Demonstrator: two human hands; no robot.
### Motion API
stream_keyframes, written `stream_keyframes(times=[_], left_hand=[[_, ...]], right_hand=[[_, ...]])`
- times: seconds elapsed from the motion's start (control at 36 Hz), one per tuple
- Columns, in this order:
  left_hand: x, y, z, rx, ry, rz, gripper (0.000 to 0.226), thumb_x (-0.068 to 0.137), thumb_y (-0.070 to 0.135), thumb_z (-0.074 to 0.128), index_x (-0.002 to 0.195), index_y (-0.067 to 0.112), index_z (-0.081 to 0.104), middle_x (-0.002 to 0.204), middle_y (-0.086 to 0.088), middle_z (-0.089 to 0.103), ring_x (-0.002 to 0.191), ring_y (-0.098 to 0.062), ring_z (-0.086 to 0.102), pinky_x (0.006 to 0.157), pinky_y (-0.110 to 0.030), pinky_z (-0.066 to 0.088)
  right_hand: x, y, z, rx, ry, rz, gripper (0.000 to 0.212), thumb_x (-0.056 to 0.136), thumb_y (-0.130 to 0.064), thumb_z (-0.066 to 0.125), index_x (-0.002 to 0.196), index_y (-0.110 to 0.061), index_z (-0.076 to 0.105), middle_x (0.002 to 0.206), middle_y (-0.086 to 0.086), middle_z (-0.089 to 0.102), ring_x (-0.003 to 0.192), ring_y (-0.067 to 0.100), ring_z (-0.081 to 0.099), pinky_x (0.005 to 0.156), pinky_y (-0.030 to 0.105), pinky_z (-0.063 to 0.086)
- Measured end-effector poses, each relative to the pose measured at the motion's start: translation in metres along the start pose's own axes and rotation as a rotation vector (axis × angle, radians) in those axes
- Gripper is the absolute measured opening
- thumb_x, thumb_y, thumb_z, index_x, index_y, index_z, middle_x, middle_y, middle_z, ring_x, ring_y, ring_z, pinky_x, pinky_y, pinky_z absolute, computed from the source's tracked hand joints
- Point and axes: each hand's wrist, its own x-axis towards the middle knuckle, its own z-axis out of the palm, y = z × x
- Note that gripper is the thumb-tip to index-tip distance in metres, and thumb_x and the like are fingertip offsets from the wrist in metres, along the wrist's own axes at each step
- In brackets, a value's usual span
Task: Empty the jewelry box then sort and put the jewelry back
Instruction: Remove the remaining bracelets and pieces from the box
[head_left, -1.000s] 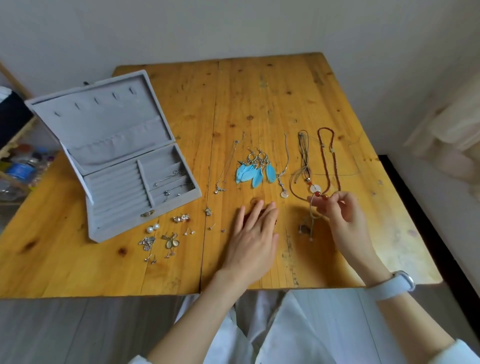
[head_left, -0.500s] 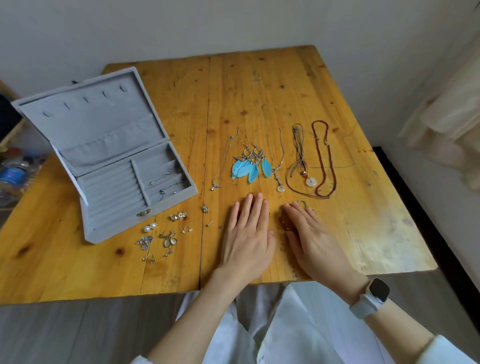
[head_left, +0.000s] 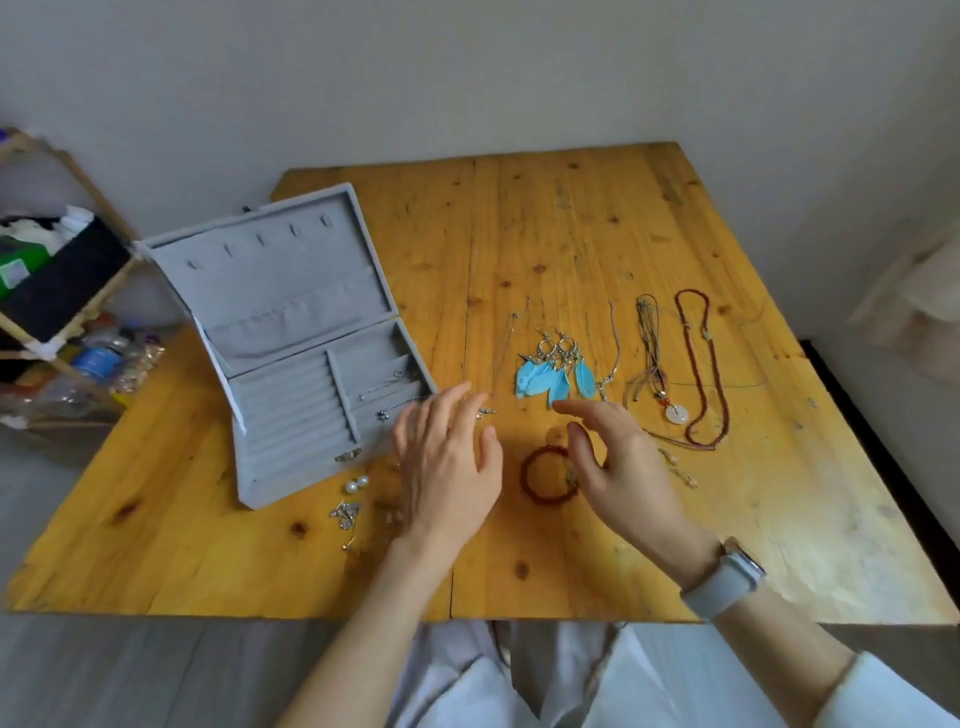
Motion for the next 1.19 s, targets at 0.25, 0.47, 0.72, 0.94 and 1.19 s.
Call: stream_keyframes(times=[0.25,0.47,0.72,0.94,1.19], left_hand=[[0.024,-0.109,-0.05,0.263,-0.073,-0.306,0.049,0.087,0.034,0.035,0.127,0.014,0.053,0.134,-0.007,0.049,0.125,-0.028,0.039,0.104,-0.047,0.025],[0.023,-0.132,-0.045,0.319,-0.197,-0.397,0.049,0.095,0.039,0.03,0.141,0.02,0.033,0.15,0.001,0.026,0.137,-0.018,0.017,0.113,-0.038,0.009],[0.022,-0.133,-0.043,0.314,-0.139,-0.398,0.058,0.086,0.04,0.024,0.137,0.018,0.04,0.146,-0.002,0.033,0.136,-0.02,0.023,0.112,-0.039,0.012],[0.019,-0.134,-0.044,0.29,-0.132,-0.403,0.062,0.083,0.044,0.019,0.134,0.018,0.044,0.144,-0.002,0.038,0.134,-0.02,0.027,0.112,-0.04,0.016],[0.026,-0.121,-0.058,-0.422,0.231,-0.44,0.025,0.093,0.011,0.05,0.115,0.018,0.06,0.121,0.002,0.058,0.114,-0.01,0.05,0.092,-0.006,0.03]], right_hand=[[0.085,-0.046,0.082,-0.129,-0.256,-0.212,0.028,0.093,-0.015,0.044,0.118,-0.015,0.058,0.105,0.007,0.064,0.098,0.027,0.048,0.082,0.04,0.042],[0.145,-0.07,0.139,-0.509,-0.489,-0.309,0.031,0.087,-0.017,0.047,0.114,-0.025,0.062,0.112,0.005,0.057,0.112,0.027,0.041,0.082,0.036,0.031],[0.163,-0.083,0.155,-0.714,-0.621,-0.599,0.019,0.085,-0.014,0.047,0.098,-0.018,0.06,0.104,0.004,0.063,0.103,0.023,0.046,0.088,0.036,0.029],[0.157,-0.074,0.143,-0.245,-0.609,-0.38,0.014,0.088,-0.017,0.053,0.094,-0.013,0.065,0.098,0.003,0.062,0.09,0.018,0.054,0.076,0.03,0.043],[0.151,-0.107,0.077,0.475,-0.592,-0.047,0.017,0.09,-0.005,0.054,0.075,-0.014,0.057,0.071,0.003,0.065,0.058,0.0,0.058,0.056,0.01,0.044]])
